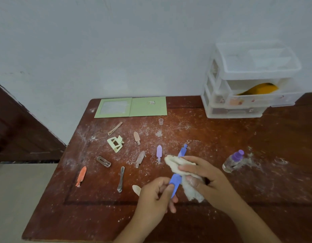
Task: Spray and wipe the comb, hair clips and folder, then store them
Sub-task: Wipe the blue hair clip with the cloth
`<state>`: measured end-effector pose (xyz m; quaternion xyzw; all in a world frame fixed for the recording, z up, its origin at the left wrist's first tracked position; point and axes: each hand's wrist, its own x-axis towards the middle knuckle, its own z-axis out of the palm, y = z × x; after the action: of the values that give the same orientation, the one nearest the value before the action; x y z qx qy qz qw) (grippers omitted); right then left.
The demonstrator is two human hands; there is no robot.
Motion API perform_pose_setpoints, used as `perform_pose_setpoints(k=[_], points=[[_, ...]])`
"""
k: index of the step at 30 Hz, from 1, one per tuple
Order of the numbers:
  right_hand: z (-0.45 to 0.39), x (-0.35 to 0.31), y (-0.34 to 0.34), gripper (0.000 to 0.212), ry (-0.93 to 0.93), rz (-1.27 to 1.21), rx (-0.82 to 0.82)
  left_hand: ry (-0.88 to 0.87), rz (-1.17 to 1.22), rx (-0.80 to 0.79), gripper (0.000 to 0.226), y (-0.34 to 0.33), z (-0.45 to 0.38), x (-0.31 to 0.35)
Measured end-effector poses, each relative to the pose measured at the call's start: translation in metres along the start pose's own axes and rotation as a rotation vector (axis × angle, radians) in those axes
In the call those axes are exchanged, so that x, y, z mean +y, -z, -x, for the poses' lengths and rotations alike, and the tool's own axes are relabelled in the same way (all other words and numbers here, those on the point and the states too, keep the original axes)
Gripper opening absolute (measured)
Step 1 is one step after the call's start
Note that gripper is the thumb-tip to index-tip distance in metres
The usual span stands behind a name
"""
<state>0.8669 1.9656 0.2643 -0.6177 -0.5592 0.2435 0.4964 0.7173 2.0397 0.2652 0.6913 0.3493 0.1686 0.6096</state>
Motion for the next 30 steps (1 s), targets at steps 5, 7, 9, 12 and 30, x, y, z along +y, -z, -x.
perform_pose_setpoints(k=[5,7,9,12,30], points=[[-0.007,0.001,-0.003,0.026,-0.077,0.027,-0.142,-0.142,-0.193,-0.071,0.031,0.005,0.002,0.008],[-0.005,0.0,-0.007,0.015,-0.151,-0.025,-0.129,-0.168,-0.244,-0.09,0.029,0.004,0.002,0.008],[-0.003,-0.001,-0.012,0.022,-0.229,-0.094,-0.063,-0.176,-0.261,-0.091,0.031,0.002,0.001,0.008],[0.003,-0.004,-0.021,0.032,-0.356,-0.227,0.109,-0.182,-0.312,-0.134,0.029,-0.001,-0.005,0.004],[0.016,0.085,0.004,0.042,-0.512,0.635,-0.001,0.16,-0.059,0.044,0.029,-0.022,-0.034,-0.024]])
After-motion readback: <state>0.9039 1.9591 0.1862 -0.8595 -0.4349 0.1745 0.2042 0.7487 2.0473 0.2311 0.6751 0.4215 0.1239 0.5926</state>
